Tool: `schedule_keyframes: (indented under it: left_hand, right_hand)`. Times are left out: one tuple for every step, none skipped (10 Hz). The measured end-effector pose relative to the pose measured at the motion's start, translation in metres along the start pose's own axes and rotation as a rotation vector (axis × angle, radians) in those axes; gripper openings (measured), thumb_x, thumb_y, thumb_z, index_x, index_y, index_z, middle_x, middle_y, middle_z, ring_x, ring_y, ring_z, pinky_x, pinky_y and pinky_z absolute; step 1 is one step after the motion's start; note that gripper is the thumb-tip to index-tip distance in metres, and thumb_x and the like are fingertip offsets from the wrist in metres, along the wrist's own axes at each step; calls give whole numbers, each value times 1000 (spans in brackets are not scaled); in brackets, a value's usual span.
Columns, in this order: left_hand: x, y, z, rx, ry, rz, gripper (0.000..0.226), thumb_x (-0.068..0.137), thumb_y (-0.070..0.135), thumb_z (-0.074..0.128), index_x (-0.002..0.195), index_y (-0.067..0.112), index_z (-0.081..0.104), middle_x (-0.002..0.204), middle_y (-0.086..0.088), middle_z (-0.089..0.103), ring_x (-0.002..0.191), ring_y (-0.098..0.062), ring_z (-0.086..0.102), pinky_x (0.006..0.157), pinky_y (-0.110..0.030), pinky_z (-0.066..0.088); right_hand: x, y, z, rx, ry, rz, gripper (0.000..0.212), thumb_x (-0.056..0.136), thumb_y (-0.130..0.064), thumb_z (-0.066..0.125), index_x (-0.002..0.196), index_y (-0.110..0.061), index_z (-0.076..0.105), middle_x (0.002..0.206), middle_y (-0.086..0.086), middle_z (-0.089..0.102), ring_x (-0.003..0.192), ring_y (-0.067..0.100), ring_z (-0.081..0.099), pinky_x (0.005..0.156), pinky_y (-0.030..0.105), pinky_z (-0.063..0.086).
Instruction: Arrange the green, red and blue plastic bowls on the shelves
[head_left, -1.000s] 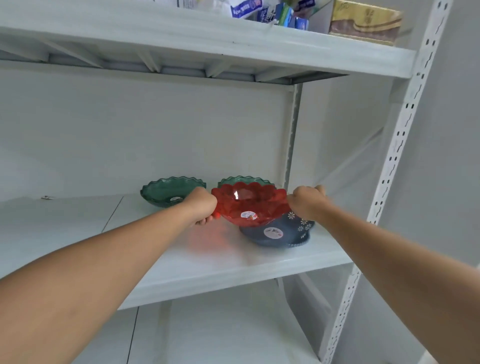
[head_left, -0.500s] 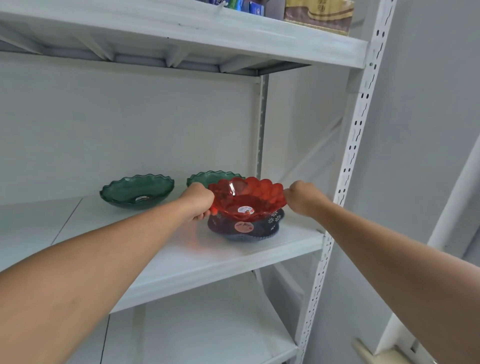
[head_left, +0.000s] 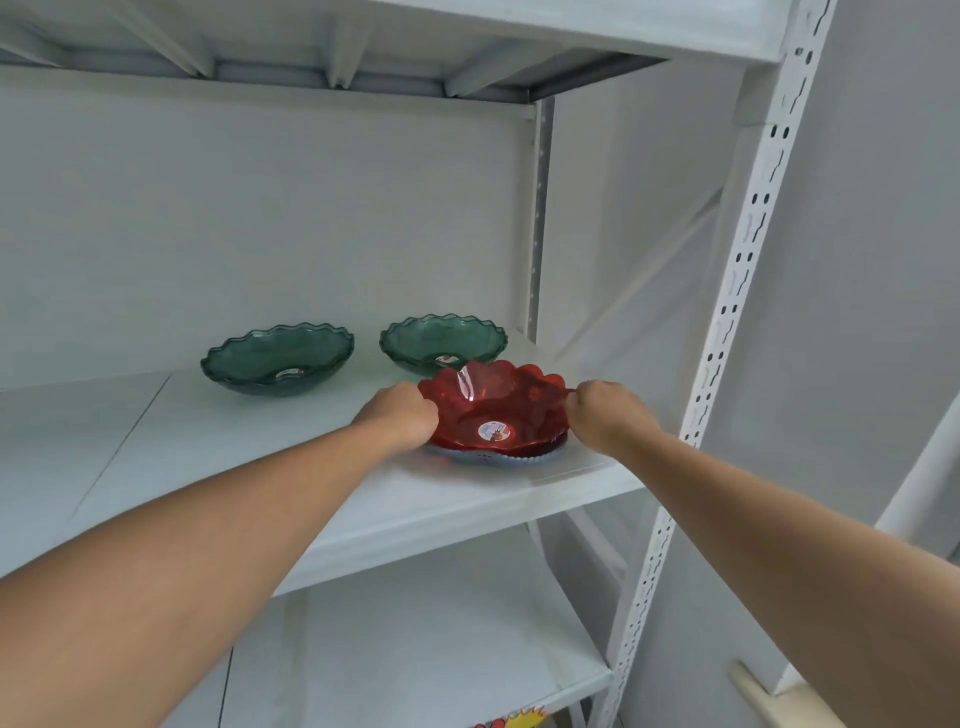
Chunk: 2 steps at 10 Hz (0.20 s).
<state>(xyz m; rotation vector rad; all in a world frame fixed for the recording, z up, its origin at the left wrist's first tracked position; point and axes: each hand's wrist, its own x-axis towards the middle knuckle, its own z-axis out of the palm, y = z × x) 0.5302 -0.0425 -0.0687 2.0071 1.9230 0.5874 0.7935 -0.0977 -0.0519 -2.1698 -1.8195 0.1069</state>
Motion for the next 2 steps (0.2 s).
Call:
schedule_keyframes:
  left_hand:
    - [6,-4,9,29,6,18,35,98,38,34,92,16,61,108,-13,66,109,-36,60,90,-41,49]
    - [13,-7,7,60,81,-54,66,98,56,26,143,17,55,146,-19,52,141,-40,40,112,-46,34]
  right_hand:
    - [5,6,8,-7,32,-60,37,105,-26,31,113,-10,64,118,17,64,107,39,60,93,45,52]
    - [10,9,7,92,90,-46,50,109,-43,29,138,-12,55,137,17,58,124,40,55,101,48,45]
